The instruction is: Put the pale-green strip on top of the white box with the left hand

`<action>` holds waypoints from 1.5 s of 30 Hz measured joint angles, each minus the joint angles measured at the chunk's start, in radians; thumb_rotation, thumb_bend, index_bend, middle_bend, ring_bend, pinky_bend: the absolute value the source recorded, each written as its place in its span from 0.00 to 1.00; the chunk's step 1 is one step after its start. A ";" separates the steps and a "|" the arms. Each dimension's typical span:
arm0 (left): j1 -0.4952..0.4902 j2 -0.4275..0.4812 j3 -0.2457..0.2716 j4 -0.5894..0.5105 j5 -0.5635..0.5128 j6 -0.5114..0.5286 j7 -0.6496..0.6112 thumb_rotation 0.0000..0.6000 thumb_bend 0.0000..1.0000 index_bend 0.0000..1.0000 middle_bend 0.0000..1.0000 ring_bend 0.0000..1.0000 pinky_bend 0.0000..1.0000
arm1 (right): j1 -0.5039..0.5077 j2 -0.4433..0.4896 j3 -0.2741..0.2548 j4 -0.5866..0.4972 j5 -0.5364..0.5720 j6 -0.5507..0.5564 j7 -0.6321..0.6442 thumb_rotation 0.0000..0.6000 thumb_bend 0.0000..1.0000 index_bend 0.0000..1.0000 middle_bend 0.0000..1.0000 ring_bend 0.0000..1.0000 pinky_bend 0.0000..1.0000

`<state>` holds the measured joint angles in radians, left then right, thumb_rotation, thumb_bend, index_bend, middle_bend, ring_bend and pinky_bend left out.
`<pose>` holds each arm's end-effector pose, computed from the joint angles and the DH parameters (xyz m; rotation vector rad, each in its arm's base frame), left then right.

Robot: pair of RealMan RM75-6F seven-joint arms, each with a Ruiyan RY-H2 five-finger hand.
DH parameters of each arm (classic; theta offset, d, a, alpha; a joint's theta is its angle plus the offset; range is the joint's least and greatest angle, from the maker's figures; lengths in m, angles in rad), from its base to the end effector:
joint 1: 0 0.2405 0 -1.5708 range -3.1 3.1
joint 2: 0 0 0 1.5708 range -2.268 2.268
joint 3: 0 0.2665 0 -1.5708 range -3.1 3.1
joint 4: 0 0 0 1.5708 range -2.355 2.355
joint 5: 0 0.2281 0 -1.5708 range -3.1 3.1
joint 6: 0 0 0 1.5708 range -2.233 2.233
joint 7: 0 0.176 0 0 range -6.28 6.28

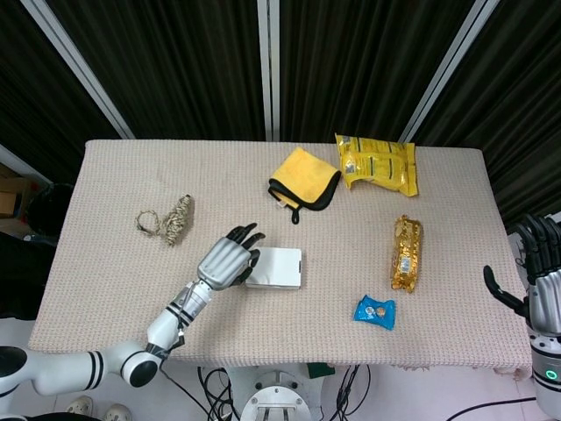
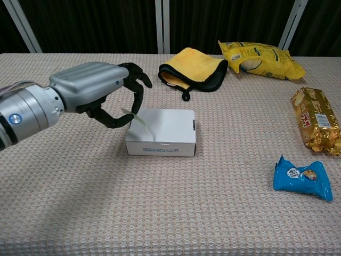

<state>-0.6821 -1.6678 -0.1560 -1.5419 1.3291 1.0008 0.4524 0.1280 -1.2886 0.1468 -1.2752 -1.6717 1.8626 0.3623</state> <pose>-0.0971 0.3264 -0.0839 -2.0297 -0.7954 -1.0560 -0.3042 -0.2322 0.1821 1.2604 -0.5967 1.4791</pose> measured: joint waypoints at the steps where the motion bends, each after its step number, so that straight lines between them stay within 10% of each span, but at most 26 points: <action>1: -0.006 -0.009 -0.003 0.007 -0.010 -0.004 0.009 1.00 0.46 0.60 0.18 0.04 0.16 | -0.003 0.003 0.001 0.002 0.003 0.002 0.004 1.00 0.35 0.00 0.00 0.00 0.00; 21: -0.074 -0.081 -0.005 0.088 -0.073 -0.040 0.045 1.00 0.47 0.59 0.19 0.04 0.16 | -0.013 0.001 0.012 0.036 0.030 -0.005 0.033 1.00 0.35 0.00 0.00 0.00 0.00; 31: -0.084 -0.086 0.000 0.109 -0.048 -0.028 -0.005 1.00 0.46 0.22 0.19 0.04 0.16 | -0.010 -0.005 0.012 0.038 0.030 -0.013 0.029 1.00 0.35 0.00 0.00 0.00 0.00; 45: -0.093 -0.104 0.008 0.134 -0.024 -0.015 -0.056 1.00 0.42 0.15 0.20 0.04 0.16 | -0.013 -0.007 0.014 0.045 0.039 -0.020 0.036 1.00 0.35 0.00 0.00 0.00 0.00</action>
<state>-0.7752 -1.7717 -0.1482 -1.4082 1.3051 0.9855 0.3964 0.1152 -1.2957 0.1605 -1.2301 -1.6330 1.8426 0.3985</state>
